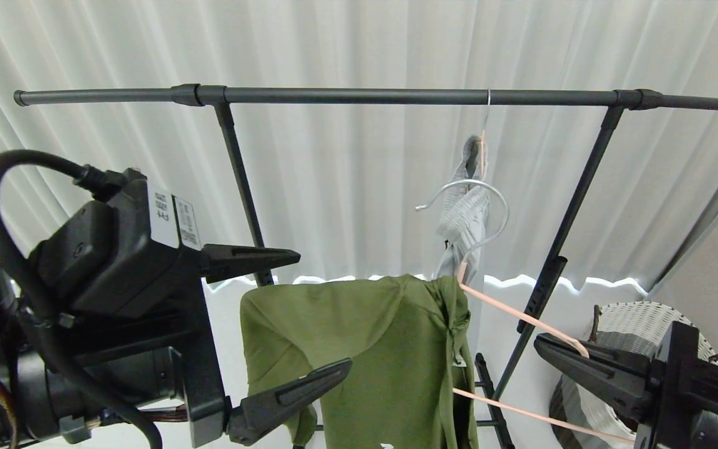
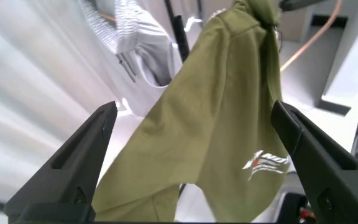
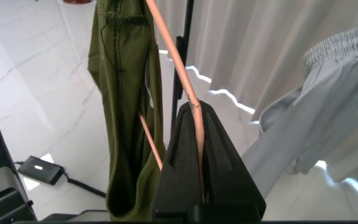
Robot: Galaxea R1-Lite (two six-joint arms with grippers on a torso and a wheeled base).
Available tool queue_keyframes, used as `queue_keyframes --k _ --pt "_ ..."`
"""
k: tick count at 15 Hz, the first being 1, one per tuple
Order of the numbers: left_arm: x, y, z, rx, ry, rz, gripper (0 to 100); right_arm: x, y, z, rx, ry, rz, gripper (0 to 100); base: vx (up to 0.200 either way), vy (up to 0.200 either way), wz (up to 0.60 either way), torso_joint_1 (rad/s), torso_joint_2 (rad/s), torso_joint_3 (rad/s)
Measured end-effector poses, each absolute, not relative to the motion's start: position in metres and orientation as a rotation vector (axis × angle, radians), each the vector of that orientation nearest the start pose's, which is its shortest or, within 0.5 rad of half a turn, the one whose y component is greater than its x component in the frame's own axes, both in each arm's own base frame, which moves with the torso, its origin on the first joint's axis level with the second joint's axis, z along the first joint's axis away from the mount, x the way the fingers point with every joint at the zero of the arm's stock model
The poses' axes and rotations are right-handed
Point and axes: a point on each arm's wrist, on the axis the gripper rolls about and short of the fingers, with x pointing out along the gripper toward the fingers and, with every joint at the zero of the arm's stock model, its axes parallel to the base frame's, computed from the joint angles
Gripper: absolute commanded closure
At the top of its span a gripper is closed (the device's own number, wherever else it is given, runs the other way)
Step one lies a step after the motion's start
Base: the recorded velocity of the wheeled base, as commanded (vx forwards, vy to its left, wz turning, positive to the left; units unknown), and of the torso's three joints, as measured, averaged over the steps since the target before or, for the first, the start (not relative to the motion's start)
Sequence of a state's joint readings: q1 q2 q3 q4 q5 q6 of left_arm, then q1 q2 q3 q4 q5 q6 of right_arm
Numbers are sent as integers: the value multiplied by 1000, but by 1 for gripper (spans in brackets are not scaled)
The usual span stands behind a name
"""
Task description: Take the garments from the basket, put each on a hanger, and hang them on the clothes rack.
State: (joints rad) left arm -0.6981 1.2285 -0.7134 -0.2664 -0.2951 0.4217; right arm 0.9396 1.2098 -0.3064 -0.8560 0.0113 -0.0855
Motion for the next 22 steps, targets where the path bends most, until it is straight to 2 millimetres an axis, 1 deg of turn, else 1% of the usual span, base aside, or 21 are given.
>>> queue_keyframes --k 6,9,15,19,22 --pt "154 -118 230 435 87 -980 0 101 128 182 -115 19 940 100 0 0 0 0 0 0" --pt "161 -118 231 427 87 -1005 0 104 127 182 -141 16 960 100 0 0 0 0 0 0" --pt "179 -127 221 505 58 -1135 0 105 126 181 -149 28 968 100 0 0 0 0 0 0" --pt "199 -141 223 531 44 -1161 0 105 128 183 -159 27 982 100 0 0 0 0 0 0" --pt "205 -152 219 538 35 -1221 0 105 130 183 -176 32 1026 100 0 0 0 0 0 0"
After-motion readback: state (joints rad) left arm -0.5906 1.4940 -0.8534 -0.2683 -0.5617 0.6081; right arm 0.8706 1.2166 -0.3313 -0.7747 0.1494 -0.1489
